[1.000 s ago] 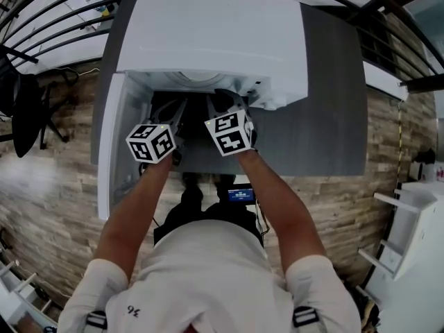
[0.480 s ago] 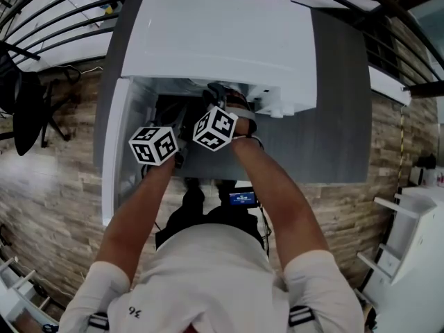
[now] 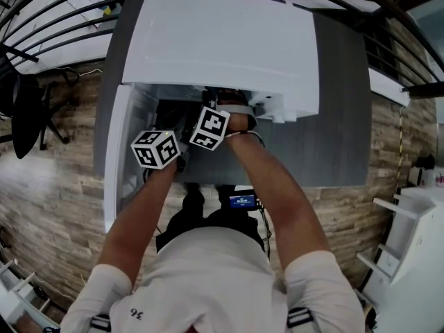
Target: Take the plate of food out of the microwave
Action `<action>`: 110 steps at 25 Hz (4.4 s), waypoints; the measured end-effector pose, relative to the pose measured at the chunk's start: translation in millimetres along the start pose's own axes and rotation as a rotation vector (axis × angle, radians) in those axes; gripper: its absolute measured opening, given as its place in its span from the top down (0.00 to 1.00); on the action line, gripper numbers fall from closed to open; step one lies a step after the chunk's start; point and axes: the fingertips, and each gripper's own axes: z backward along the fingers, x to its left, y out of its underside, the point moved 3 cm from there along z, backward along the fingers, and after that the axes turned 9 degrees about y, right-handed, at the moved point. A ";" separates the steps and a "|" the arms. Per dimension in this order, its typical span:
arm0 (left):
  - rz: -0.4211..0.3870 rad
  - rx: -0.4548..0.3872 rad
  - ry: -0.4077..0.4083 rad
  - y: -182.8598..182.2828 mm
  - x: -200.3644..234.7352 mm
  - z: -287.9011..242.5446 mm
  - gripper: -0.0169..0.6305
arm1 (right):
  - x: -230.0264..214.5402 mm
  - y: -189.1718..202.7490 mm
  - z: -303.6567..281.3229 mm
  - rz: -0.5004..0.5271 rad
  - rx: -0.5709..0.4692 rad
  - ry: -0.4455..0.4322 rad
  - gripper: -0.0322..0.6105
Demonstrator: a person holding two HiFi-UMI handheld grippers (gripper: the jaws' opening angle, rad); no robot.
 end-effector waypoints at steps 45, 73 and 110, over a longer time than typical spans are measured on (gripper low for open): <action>0.431 -0.127 0.012 -6.2 37.9 -27.0 0.84 | 19.7 -7.8 54.4 0.157 -0.157 0.075 0.92; 0.500 -0.068 -0.015 9.8 38.8 -25.2 0.89 | 21.6 38.9 81.1 -0.440 -0.077 -0.063 0.86; 0.560 0.071 0.055 29.4 24.2 -28.5 0.93 | 13.4 124.9 55.0 -1.726 0.088 -0.187 0.88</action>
